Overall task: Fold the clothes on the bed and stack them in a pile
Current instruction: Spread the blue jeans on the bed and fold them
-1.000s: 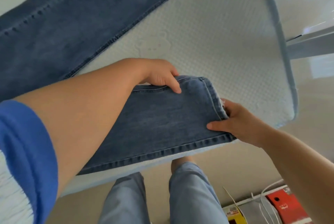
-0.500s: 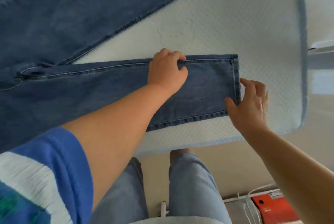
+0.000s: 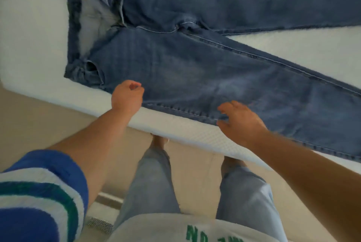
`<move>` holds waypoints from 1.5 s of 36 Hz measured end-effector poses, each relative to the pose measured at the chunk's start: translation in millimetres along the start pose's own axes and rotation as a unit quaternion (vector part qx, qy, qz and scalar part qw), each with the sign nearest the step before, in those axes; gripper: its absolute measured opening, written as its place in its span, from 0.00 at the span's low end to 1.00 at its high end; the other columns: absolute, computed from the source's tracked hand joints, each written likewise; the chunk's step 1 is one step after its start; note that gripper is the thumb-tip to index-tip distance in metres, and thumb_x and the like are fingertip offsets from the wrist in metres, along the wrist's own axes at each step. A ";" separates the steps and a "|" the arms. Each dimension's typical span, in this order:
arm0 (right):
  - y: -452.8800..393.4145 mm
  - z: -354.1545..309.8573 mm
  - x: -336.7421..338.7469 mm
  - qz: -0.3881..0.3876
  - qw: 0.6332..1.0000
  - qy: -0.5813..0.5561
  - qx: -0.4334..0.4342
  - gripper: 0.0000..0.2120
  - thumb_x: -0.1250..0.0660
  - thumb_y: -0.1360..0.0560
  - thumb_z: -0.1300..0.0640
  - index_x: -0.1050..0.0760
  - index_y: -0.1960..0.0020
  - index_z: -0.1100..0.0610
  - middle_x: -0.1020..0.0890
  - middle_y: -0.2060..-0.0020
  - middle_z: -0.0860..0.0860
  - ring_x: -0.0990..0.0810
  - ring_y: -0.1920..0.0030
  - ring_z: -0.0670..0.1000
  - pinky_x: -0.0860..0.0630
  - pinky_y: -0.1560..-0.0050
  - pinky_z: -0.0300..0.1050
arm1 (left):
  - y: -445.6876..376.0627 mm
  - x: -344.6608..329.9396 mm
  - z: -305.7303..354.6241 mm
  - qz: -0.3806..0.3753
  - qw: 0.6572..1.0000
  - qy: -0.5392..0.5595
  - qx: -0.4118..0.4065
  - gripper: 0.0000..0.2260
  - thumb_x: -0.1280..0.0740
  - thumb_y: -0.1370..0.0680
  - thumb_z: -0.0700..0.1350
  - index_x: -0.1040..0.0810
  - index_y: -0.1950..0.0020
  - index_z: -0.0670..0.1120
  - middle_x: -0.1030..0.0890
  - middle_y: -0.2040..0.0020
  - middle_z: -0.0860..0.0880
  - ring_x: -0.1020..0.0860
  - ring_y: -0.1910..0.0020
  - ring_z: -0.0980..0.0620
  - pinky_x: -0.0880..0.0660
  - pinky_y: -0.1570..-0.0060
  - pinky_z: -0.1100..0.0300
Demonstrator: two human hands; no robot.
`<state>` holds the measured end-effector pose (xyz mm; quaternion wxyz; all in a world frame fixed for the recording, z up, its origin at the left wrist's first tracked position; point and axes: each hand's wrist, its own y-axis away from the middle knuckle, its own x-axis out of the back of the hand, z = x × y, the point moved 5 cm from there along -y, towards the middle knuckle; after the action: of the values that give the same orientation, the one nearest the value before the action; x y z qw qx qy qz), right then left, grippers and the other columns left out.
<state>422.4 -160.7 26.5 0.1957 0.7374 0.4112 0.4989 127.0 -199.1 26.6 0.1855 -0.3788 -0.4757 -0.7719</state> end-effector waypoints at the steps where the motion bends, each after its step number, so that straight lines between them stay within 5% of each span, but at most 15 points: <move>1: -8.0 -14.4 -7.0 -0.004 1.000 0.011 0.002 0.19 0.39 0.23 0.52 0.32 0.32 0.51 0.28 0.38 0.50 0.29 0.38 0.53 0.30 0.45 0.46 | -10.1 11.1 -13.2 0.001 1.000 0.003 0.014 0.10 0.36 0.24 0.45 0.21 0.45 0.47 0.20 0.44 0.46 0.24 0.45 0.45 0.33 0.51 0.59; 4: -33.0 -61.5 -28.2 0.001 0.999 0.044 0.018 0.21 0.38 0.24 0.53 0.34 0.31 0.52 0.29 0.37 0.51 0.32 0.36 0.54 0.32 0.40 0.48 | -46.7 39.9 -50.8 -0.008 0.999 -0.014 0.028 0.08 0.37 0.23 0.44 0.20 0.53 0.43 0.21 0.49 0.40 0.25 0.45 0.40 0.34 0.55 0.57; 7: -54.5 -109.6 -53.8 -0.001 0.996 0.088 0.017 0.23 0.37 0.25 0.52 0.34 0.31 0.53 0.30 0.36 0.51 0.34 0.35 0.54 0.35 0.36 0.48 | -80.8 58.6 -88.9 -0.062 0.996 -0.027 0.051 0.14 0.39 0.21 0.43 0.23 0.41 0.37 0.23 0.41 0.35 0.27 0.41 0.38 0.32 0.55 0.57; 14: -87.0 -154.9 -79.2 0.011 0.976 0.217 -0.019 0.23 0.35 0.27 0.48 0.34 0.34 0.53 0.30 0.40 0.51 0.31 0.40 0.54 0.33 0.38 0.48 | -127.7 84.4 -119.5 -0.029 0.984 0.149 0.093 0.16 0.32 0.28 0.51 0.21 0.45 0.43 0.24 0.55 0.50 0.28 0.56 0.51 0.35 0.57 0.62; 19: -99.4 -166.3 -80.8 -0.004 0.967 0.253 -0.029 0.17 0.41 0.23 0.55 0.34 0.35 0.53 0.27 0.40 0.52 0.28 0.41 0.55 0.31 0.42 0.48 | -129.7 91.3 -132.2 0.000 0.986 0.143 0.082 0.14 0.34 0.28 0.50 0.30 0.71 0.46 0.29 0.72 0.52 0.31 0.71 0.54 0.38 0.72 0.60; 23: -99.9 -169.0 -79.9 -0.033 0.965 0.260 -0.025 0.17 0.43 0.23 0.56 0.32 0.35 0.50 0.26 0.42 0.50 0.27 0.43 0.52 0.27 0.46 0.46 | -125.4 118.5 -122.4 0.105 0.989 0.091 -0.040 0.16 0.36 0.28 0.46 0.38 0.73 0.47 0.36 0.75 0.52 0.38 0.74 0.55 0.43 0.74 0.63; 26: -97.0 -165.1 -81.1 -0.056 0.965 0.255 -0.025 0.17 0.43 0.24 0.56 0.32 0.35 0.49 0.26 0.43 0.49 0.27 0.43 0.51 0.27 0.49 0.45 | -135.7 136.0 -95.5 0.122 0.972 0.068 -0.187 0.07 0.34 0.28 0.48 0.25 0.63 0.45 0.25 0.63 0.48 0.28 0.60 0.50 0.36 0.63 0.65; 30: -93.4 -161.6 -89.4 -0.099 0.960 0.261 -0.030 0.18 0.43 0.25 0.57 0.31 0.36 0.49 0.25 0.44 0.48 0.26 0.44 0.51 0.29 0.52 0.41 | -174.3 123.0 -71.5 -0.042 0.983 0.010 -0.177 0.22 0.33 0.27 0.56 0.27 0.38 0.44 0.24 0.42 0.45 0.26 0.43 0.46 0.30 0.48 0.55; 34: -98.0 -162.3 -90.0 -0.084 0.966 0.240 -0.044 0.16 0.43 0.24 0.58 0.29 0.38 0.49 0.24 0.46 0.48 0.25 0.45 0.51 0.29 0.53 0.41 | -202.2 113.0 -45.2 -0.137 0.974 -0.101 -0.148 0.28 0.37 0.29 0.65 0.25 0.44 0.43 0.23 0.44 0.44 0.25 0.56 0.49 0.33 0.64 0.59; 38: -101.5 -167.8 -86.8 -0.084 0.969 0.230 -0.040 0.10 0.40 0.25 0.51 0.26 0.46 0.50 0.22 0.50 0.47 0.23 0.50 0.50 0.28 0.56 0.41 | -210.1 113.1 -39.6 -0.300 0.954 0.001 -0.004 0.43 0.34 0.37 0.73 0.32 0.30 0.49 0.30 0.31 0.46 0.27 0.41 0.46 0.34 0.51 0.58; 41: -104.5 -176.2 -80.8 -0.056 0.978 0.197 -0.029 0.09 0.38 0.27 0.47 0.26 0.50 0.51 0.21 0.53 0.47 0.23 0.54 0.50 0.29 0.60 0.41 | -206.5 114.9 -45.4 -0.374 0.926 0.034 0.033 0.39 0.31 0.34 0.68 0.32 0.30 0.49 0.30 0.30 0.46 0.28 0.39 0.45 0.31 0.42 0.53; 45: -115.1 -191.3 -71.0 -0.024 0.986 0.160 -0.037 0.09 0.38 0.25 0.47 0.26 0.50 0.50 0.22 0.54 0.48 0.23 0.56 0.50 0.29 0.59 0.42 | -207.4 128.2 -46.6 -0.279 0.944 0.173 -0.019 0.13 0.24 0.32 0.48 0.22 0.51 0.48 0.20 0.47 0.47 0.21 0.52 0.50 0.24 0.53 0.57; 49: -127.1 -206.5 -70.1 -0.021 0.989 0.139 -0.051 0.06 0.39 0.24 0.49 0.28 0.55 0.50 0.23 0.57 0.49 0.26 0.60 0.50 0.31 0.60 0.42 | -203.0 140.1 -50.3 -0.152 0.933 0.304 -0.119 0.14 0.25 0.33 0.40 0.27 0.59 0.54 0.23 0.59 0.55 0.24 0.60 0.57 0.27 0.55 0.66; 51: -132.1 -214.0 -71.3 -0.024 0.990 0.126 -0.049 0.08 0.40 0.23 0.51 0.31 0.60 0.50 0.23 0.59 0.50 0.27 0.62 0.50 0.30 0.60 0.43 | -199.3 144.5 -53.3 -0.060 0.951 0.244 -0.181 0.14 0.26 0.32 0.40 0.31 0.62 0.53 0.27 0.64 0.57 0.29 0.66 0.59 0.32 0.65 0.74; 54: -136.6 -221.6 -72.9 -0.028 0.992 0.106 -0.056 0.07 0.40 0.23 0.52 0.32 0.60 0.50 0.26 0.63 0.49 0.27 0.64 0.50 0.29 0.61 0.43 | -197.6 145.1 -56.3 0.060 0.962 0.143 -0.226 0.12 0.29 0.29 0.41 0.32 0.57 0.50 0.27 0.63 0.55 0.29 0.65 0.54 0.35 0.66 0.65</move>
<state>155.6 -166.1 -16.5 0.2055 0.6566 0.4213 0.5909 -117.3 -143.0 5.2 0.2069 -0.3248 -0.2335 -0.8928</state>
